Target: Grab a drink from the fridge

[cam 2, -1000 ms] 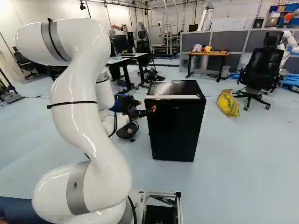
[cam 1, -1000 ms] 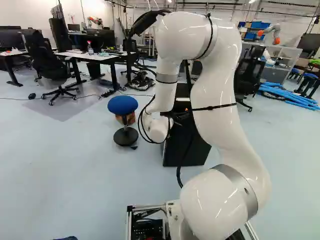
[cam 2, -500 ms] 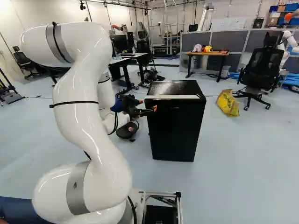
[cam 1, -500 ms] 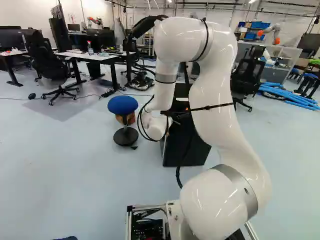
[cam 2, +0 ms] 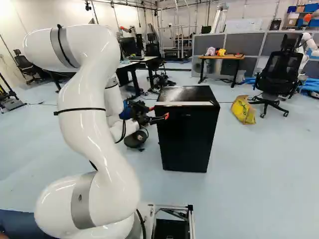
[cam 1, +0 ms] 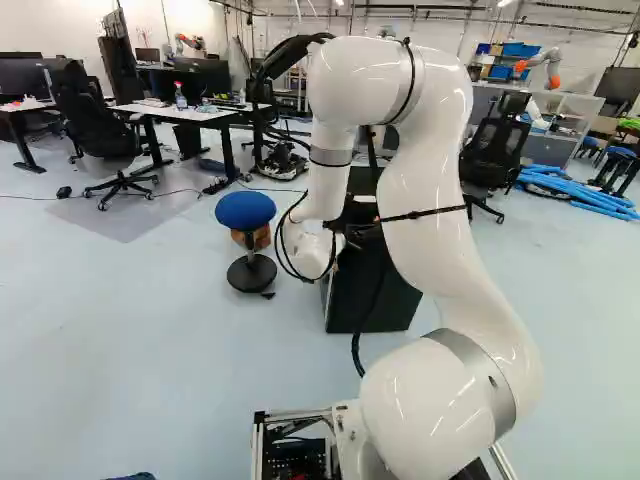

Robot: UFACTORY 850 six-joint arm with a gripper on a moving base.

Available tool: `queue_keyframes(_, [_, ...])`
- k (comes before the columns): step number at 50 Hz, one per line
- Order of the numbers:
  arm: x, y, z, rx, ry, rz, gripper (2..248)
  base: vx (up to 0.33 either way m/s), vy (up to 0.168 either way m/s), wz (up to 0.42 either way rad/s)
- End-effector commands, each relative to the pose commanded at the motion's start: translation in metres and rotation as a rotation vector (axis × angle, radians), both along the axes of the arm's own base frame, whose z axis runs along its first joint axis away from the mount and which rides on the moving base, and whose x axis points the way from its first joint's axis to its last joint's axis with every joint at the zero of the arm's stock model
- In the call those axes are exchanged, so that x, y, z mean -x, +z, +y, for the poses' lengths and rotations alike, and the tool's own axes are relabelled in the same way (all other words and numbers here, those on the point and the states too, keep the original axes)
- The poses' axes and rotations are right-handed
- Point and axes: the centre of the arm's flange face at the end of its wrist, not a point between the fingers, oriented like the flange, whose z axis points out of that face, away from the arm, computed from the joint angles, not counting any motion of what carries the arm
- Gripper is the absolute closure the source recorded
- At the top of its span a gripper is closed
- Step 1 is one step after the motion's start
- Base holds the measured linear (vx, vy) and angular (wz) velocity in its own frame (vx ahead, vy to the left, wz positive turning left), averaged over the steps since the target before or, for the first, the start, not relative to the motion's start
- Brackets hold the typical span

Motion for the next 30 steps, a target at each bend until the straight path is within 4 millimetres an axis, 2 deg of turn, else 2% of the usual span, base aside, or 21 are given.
queue_keyframes(30, [0.0021,-0.0002,-0.0034,-0.001,-0.057,-0.001,3,0.0,0.0,0.0])
